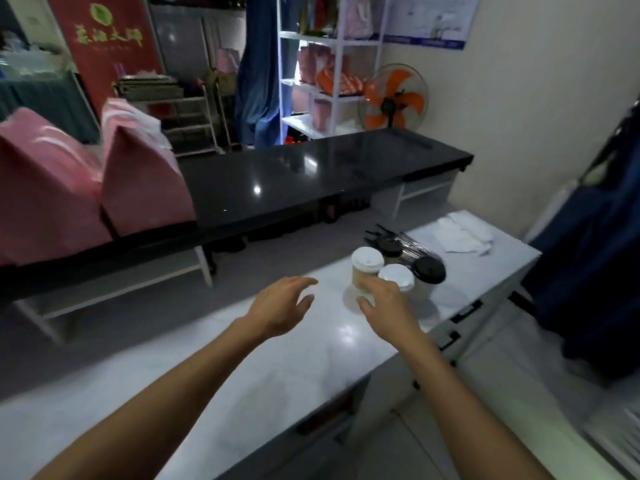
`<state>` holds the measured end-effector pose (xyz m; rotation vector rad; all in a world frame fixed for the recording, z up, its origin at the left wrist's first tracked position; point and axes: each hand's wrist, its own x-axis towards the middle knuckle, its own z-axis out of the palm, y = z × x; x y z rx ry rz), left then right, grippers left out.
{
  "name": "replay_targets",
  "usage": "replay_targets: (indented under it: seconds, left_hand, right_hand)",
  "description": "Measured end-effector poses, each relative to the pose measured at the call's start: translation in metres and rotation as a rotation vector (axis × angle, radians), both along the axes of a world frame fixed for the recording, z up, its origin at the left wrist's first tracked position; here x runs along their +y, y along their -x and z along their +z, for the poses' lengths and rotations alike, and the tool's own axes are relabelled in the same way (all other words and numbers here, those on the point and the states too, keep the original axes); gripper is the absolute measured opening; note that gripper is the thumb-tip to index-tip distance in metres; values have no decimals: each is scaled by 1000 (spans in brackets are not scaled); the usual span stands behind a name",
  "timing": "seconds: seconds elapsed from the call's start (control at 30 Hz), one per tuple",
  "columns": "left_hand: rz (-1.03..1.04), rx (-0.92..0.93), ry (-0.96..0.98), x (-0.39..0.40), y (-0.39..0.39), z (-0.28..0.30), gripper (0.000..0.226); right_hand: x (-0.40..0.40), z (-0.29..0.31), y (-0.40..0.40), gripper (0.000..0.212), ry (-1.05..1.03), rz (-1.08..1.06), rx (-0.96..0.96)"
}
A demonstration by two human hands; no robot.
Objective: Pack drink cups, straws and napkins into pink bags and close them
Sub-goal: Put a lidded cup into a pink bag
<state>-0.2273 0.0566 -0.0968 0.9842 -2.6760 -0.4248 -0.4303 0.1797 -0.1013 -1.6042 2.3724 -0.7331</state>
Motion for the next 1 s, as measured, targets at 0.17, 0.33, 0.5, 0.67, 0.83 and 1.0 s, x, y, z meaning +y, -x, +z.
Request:
replay_targets:
  seconds: [0.17,0.33,0.5,0.67,0.83,1.0]
  left_hand:
    - [-110,-40,-23,3,70,-16,41]
    - [-166,-39,-50,-11,125,-27,41]
    - [-137,-10,-101,-37,152,-45,39]
    - [-114,-6,-127,-58,160,-54,39]
    - [-51,-21,-139,-56,156,-51,39]
    - [56,-26,-142,-30,143,-50,39]
  right_hand:
    - [28,-9,54,42,-64,-105,41]
    - [8,-12,99,48,-156,-119,78]
    - [-36,-25,124,57,-275,-53,170]
    - [-65,-40,136,71,-381,-2,218]
    - [-67,-48,143,71,-386,19,249]
    - [-55,-41,140,67,-313,123,250]
